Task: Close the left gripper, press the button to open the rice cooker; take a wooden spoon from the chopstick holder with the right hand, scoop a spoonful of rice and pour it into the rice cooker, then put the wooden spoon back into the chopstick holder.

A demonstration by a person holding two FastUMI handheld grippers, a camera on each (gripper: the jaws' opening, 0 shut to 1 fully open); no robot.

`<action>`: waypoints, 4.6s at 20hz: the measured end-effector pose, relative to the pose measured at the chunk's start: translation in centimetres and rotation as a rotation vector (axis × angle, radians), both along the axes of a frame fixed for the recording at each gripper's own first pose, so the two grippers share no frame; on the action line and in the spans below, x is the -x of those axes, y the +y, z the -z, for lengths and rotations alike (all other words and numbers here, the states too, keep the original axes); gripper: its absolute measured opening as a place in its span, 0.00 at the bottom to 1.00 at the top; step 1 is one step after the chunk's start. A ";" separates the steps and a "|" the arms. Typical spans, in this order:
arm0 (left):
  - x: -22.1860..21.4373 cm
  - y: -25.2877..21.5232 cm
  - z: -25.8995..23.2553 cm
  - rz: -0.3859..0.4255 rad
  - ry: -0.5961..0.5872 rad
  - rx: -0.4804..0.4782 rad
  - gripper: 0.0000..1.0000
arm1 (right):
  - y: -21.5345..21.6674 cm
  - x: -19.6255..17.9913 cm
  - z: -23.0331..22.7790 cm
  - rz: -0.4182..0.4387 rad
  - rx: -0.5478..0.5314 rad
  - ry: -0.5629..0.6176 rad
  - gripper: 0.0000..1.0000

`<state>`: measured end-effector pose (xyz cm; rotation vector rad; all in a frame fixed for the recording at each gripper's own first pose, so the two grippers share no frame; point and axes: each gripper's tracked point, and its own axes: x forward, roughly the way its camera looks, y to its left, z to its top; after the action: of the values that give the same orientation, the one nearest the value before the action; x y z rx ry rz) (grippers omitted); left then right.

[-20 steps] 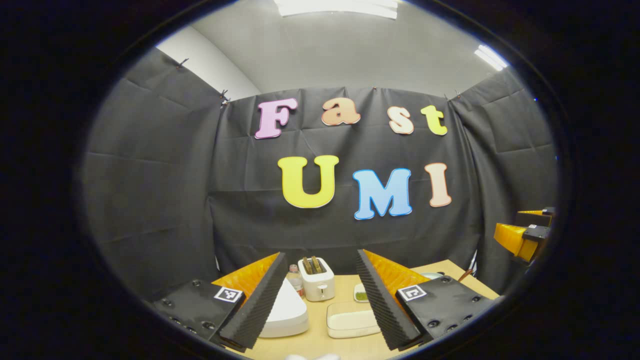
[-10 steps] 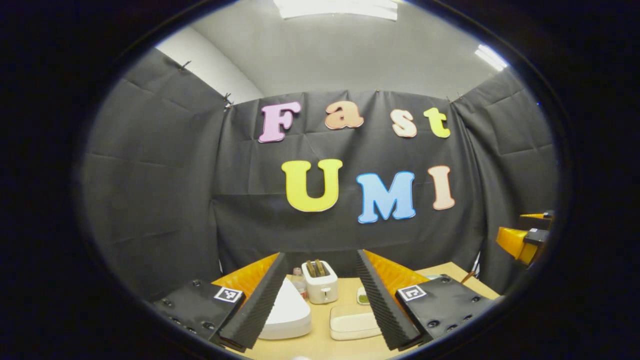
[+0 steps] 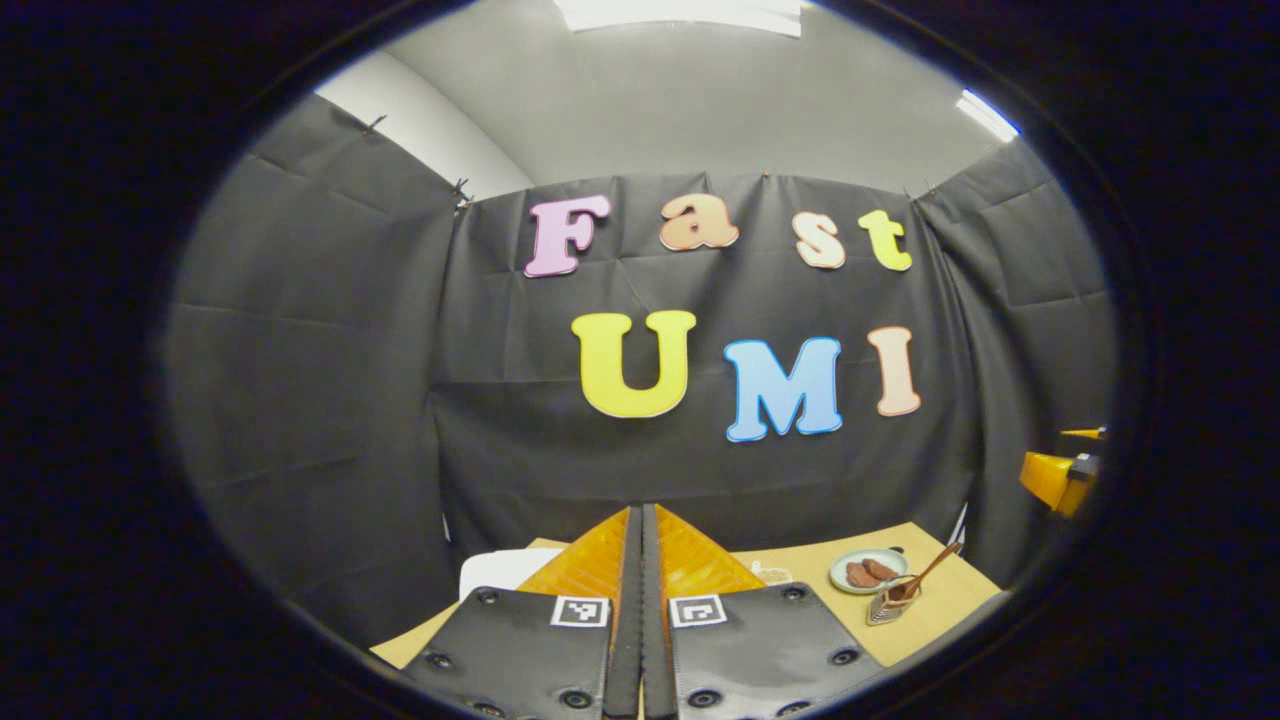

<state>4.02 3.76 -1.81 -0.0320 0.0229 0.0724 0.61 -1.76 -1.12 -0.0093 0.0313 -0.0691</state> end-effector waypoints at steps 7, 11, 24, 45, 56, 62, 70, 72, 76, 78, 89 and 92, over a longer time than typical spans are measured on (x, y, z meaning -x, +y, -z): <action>-7.7 7.7 10.4 -0.184 0.172 0.073 0.08 | 0.3 -1.0 1.2 0.000 0.045 0.041 0.96; -11.8 11.7 18.6 -0.277 0.326 0.093 0.07 | 0.2 -1.5 1.8 0.010 0.074 0.064 0.96; -15.0 13.8 30.5 -0.323 0.559 0.101 0.08 | 1.4 -2.4 2.7 -0.004 0.072 0.105 0.96; -11.2 14.2 8.0 -0.308 -0.011 -0.056 0.10 | 0.4 -1.8 2.4 0.016 0.037 0.037 0.96; -3.2 6.5 5.5 -0.079 0.051 0.019 0.52 | 0.2 -1.9 1.4 0.028 0.049 -0.010 0.96; 0.5 5.2 2.2 -0.068 -0.078 -0.015 0.98 | 0.2 -1.6 3.0 0.030 0.013 -0.013 0.96; 2.0 0.8 1.9 0.028 -0.089 -0.008 0.99 | -3.1 -2.5 11.4 0.093 -0.047 0.085 0.96; 1.8 -0.4 2.7 0.047 -0.074 0.006 0.99 | -4.4 -3.8 14.3 0.105 -0.057 0.117 0.96; 0.5 -2.2 4.9 0.057 -0.043 0.005 0.93 | -7.1 -8.4 21.5 0.121 -0.145 0.208 0.96; -0.1 -3.2 6.1 0.067 -0.019 -0.008 0.93 | -8.2 -11.0 24.3 0.134 -0.194 0.247 0.98; -5.1 -3.9 10.6 -0.003 0.068 -0.040 0.96 | -12.8 -24.3 31.7 0.207 -0.248 0.299 0.98; -5.7 -4.1 11.0 -0.014 0.079 -0.043 0.97 | -13.4 -25.7 32.1 0.217 -0.279 0.295 0.98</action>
<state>9.69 -0.33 -12.78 0.0136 0.0997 0.0879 26.32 -15.16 -33.21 0.2637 0.3368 -0.2795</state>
